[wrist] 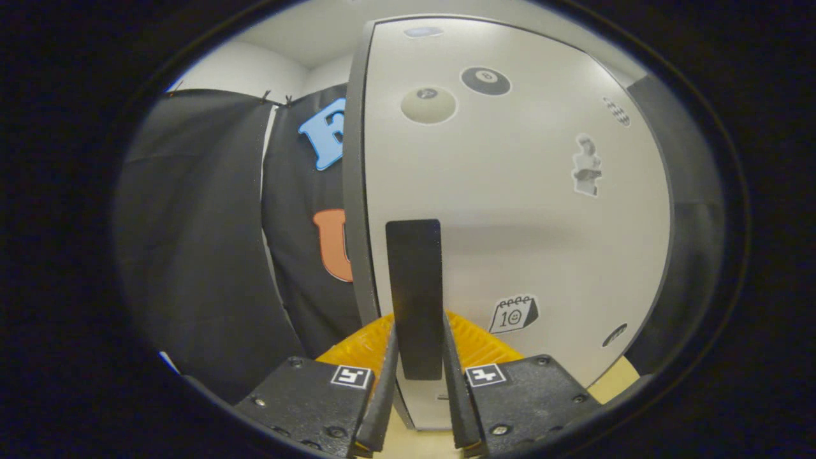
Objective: Open the shoe cabinet door, grab the shoes and put them into the shoe cabinet, then close the shoe cabinet door.
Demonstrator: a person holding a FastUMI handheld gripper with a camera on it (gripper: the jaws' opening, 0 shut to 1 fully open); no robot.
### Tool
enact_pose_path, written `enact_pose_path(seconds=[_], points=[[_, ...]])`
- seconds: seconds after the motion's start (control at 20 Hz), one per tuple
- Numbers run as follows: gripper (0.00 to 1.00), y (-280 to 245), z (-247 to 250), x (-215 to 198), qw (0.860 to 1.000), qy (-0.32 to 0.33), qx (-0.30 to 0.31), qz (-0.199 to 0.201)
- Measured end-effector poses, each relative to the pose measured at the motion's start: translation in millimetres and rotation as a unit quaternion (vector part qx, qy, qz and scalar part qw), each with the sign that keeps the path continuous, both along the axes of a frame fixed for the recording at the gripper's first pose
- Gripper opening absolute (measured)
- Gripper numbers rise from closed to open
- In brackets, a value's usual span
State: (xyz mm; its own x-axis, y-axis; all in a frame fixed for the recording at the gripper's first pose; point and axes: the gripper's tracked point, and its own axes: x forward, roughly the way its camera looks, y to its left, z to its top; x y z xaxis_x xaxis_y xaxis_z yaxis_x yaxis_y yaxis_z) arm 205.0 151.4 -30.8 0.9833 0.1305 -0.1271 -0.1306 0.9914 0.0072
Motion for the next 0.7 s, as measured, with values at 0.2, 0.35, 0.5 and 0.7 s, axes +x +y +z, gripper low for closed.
enact_pose_path(seconds=[0.2,0.35,0.5,0.7], points=[[0.36,-3,-1,1,0.999,0.000,-0.029,-0.015],[0.31,-4,-2,-1,1.000,0.006,-0.028,-0.005],[0.31,-5,-2,-7,1.000,0.008,-0.014,-0.002],[0.30,-7,2,-21,1.000,0.018,-0.020,0.004]])
